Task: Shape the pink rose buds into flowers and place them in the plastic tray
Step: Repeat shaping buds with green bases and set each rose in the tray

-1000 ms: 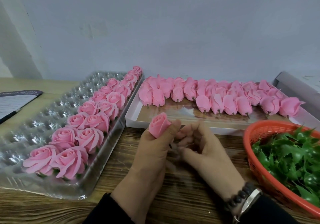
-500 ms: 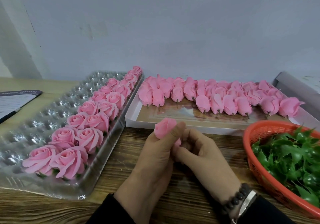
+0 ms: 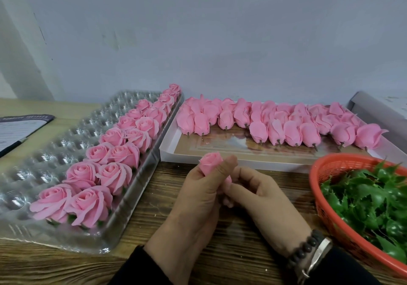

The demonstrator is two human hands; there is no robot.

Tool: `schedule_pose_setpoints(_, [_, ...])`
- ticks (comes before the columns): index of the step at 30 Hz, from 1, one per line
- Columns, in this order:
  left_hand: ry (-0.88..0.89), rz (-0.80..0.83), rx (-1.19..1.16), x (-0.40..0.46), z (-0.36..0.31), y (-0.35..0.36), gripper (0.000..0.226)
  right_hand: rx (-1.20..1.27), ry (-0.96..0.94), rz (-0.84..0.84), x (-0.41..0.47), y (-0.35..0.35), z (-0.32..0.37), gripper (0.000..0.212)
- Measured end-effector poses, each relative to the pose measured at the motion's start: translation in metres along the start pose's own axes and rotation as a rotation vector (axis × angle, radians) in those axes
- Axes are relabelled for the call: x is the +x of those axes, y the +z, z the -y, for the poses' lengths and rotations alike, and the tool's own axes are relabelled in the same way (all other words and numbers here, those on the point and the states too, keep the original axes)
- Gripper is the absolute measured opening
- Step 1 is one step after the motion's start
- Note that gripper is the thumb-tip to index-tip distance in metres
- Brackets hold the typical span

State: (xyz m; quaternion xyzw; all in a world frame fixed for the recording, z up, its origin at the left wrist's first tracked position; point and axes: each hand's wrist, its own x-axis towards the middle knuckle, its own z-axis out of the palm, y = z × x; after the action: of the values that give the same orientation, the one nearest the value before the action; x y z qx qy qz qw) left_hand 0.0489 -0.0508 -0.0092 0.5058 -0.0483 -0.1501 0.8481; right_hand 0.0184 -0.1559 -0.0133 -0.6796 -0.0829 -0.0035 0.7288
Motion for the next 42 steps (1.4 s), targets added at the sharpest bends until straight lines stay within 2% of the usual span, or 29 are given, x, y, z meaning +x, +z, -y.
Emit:
schedule_pose_setpoints(3, [0.024,-0.017,0.003,0.000,0.000,0.000,0.069,0.077,0.023,0.037,0.000,0.001,0.001,0.023])
schedule_pose_setpoints(6, [0.036,0.020,0.001,-0.001,0.000,-0.001,0.067,0.093,0.029,0.004,0.001,0.000,-0.002,0.045])
schedule_pose_setpoints(8, [0.021,0.034,-0.001,-0.002,-0.001,-0.002,0.063,0.078,0.024,-0.014,0.001,-0.001,-0.002,0.050])
schedule_pose_setpoints(12, [0.018,0.004,0.036,-0.003,-0.002,-0.001,0.064,0.085,0.038,0.043,0.000,-0.002,-0.001,0.028])
schedule_pose_setpoints(15, [0.046,0.001,0.088,-0.003,-0.003,-0.003,0.063,0.049,0.036,0.049,0.000,-0.004,-0.001,0.022])
schedule_pose_setpoints(18, [0.122,0.011,0.178,-0.002,-0.004,-0.007,0.039,-0.015,-0.042,-0.107,0.001,-0.005,-0.003,0.011])
schedule_pose_setpoints(20, [0.226,-0.015,0.339,0.000,-0.003,-0.009,0.012,-0.005,-0.104,-0.210,0.002,-0.006,-0.003,0.013])
schedule_pose_setpoints(21, [0.279,-0.024,0.411,0.001,-0.003,-0.010,0.009,-0.010,-0.126,-0.234,0.002,-0.006,-0.003,0.016])
schedule_pose_setpoints(24, [0.308,0.007,0.512,0.001,-0.001,-0.009,0.025,-0.109,-0.158,-0.198,0.001,-0.008,-0.002,0.025])
schedule_pose_setpoints(29, [0.210,0.067,0.588,0.001,-0.004,-0.009,0.080,-0.190,-0.155,-0.067,-0.002,-0.010,0.000,0.038])
schedule_pose_setpoints(36, [0.144,0.171,0.654,0.001,-0.005,-0.016,0.094,-0.199,-0.182,-0.019,0.000,-0.014,0.005,0.031])
schedule_pose_setpoints(39, [0.117,0.198,0.697,0.000,-0.010,-0.018,0.105,-0.168,-0.130,0.075,0.000,-0.015,0.002,0.035])
schedule_pose_setpoints(42, [0.121,0.238,0.730,0.000,-0.010,-0.020,0.110,-0.156,-0.094,0.096,0.001,-0.017,0.001,0.031])
